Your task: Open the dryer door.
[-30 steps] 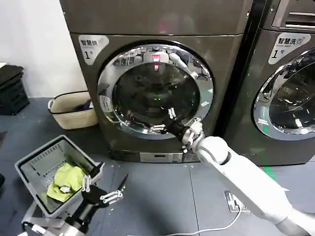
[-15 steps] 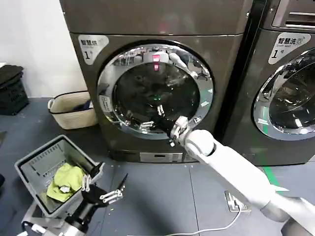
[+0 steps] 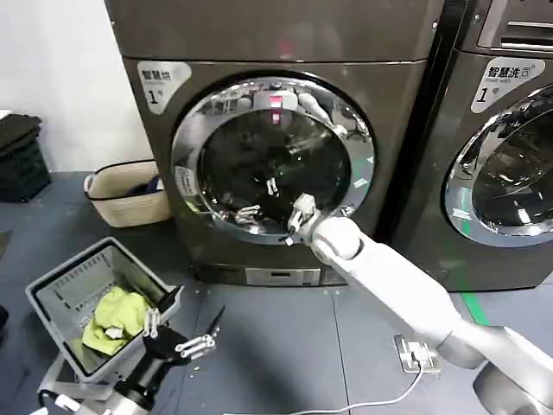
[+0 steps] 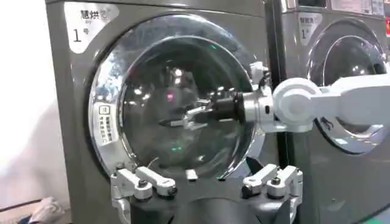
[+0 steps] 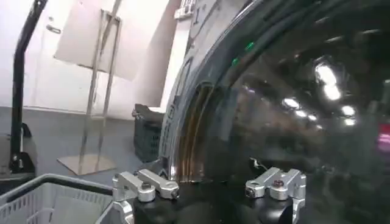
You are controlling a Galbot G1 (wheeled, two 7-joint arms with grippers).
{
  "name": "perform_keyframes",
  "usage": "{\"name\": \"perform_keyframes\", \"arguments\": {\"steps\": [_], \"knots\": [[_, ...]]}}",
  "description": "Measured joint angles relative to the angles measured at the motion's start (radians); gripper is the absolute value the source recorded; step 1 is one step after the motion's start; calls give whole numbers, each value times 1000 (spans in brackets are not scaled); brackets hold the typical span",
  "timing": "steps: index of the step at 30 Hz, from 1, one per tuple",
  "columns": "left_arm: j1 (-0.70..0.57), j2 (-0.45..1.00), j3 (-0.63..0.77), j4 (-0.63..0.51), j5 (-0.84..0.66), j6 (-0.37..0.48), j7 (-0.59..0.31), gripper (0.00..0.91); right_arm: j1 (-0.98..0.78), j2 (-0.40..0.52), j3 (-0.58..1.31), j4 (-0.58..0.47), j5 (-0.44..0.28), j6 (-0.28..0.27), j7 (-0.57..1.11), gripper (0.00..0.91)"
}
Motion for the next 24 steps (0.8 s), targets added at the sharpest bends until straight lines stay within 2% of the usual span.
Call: {"name": "perform_keyframes", "arguments": {"steps": [24], "knots": [[-1, -2, -10, -1, -6, 1, 0, 907, 73, 169, -34, -171, 4, 2, -37, 907]]}}
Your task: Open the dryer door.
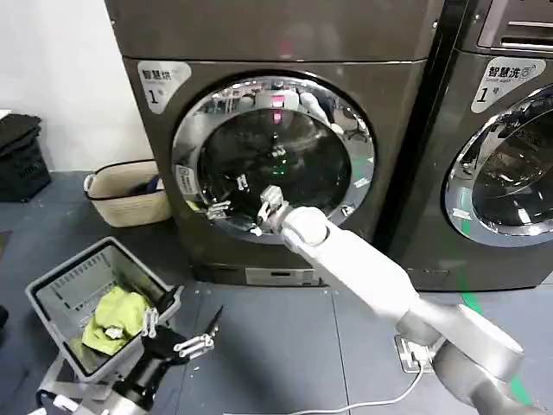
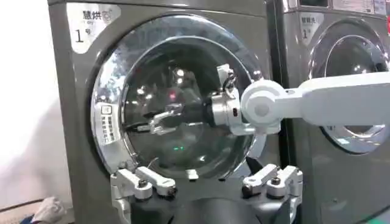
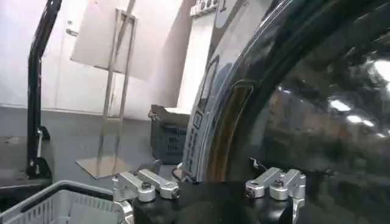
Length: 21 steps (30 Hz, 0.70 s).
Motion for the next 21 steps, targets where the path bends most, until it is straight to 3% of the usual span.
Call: {"name": "perform_keyframes", "arguments": {"steps": [21], "knots": [[8, -6, -14, -3, -15, 0, 0, 907, 24, 96, -29, -101, -2, -2, -95, 907]]}}
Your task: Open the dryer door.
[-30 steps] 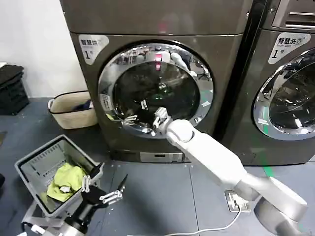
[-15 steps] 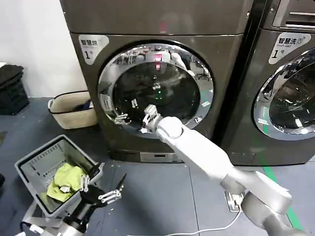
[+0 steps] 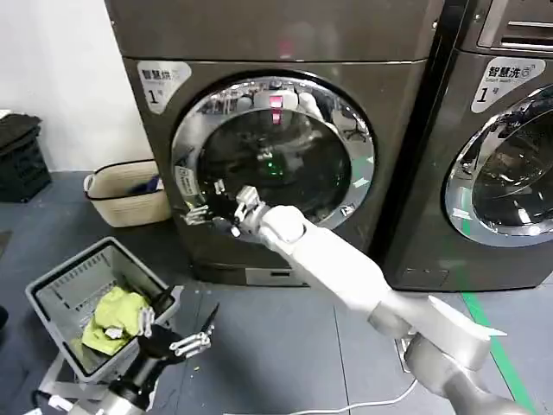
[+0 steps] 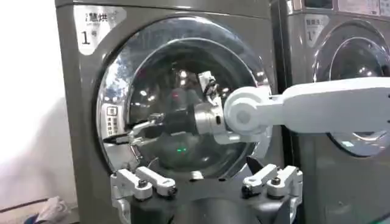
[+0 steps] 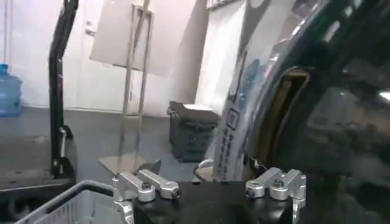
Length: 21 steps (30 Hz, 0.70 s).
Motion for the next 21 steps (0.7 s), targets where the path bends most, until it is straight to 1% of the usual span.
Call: {"name": "perform_keyframes", "arguments": {"steps": [8, 16, 21], "knots": [[-4, 3, -7, -2, -8, 1, 0, 907, -3, -8, -7, 12, 3, 6, -45, 907], [-14, 12, -32, 1, -47, 8, -1, 907, -20, -57, -27, 77, 39, 9, -104, 907], [-8, 14, -58, -1, -99, 19, 2, 907, -31, -103, -38, 132, 67, 25, -146, 907]]}}
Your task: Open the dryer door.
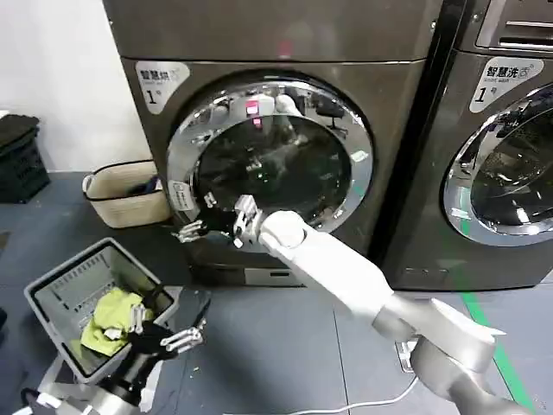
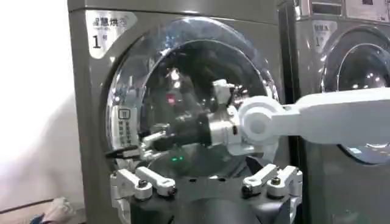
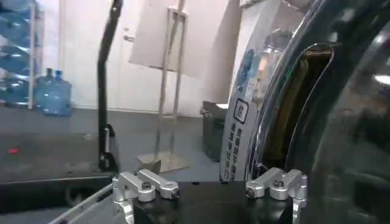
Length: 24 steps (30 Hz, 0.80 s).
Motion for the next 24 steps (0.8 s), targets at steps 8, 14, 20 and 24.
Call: {"name": "perform_keyframes", "arguments": {"steps": [8, 14, 20, 24], "knots": [[-3, -6, -78, -1, -57, 14, 26, 907, -17, -72, -9, 88, 18, 15, -56, 907], [5, -29, -174, 9, -101, 13, 35, 907, -31, -122, -11, 149, 27, 30, -87, 907], [-25, -10, -264, 30, -161, 32, 29, 907, -58, -177, -5, 222, 40, 35, -100, 907], [-49, 13, -290, 48, -175, 39, 23, 907, -78, -212, 2, 273, 40, 45, -119, 907]]}}
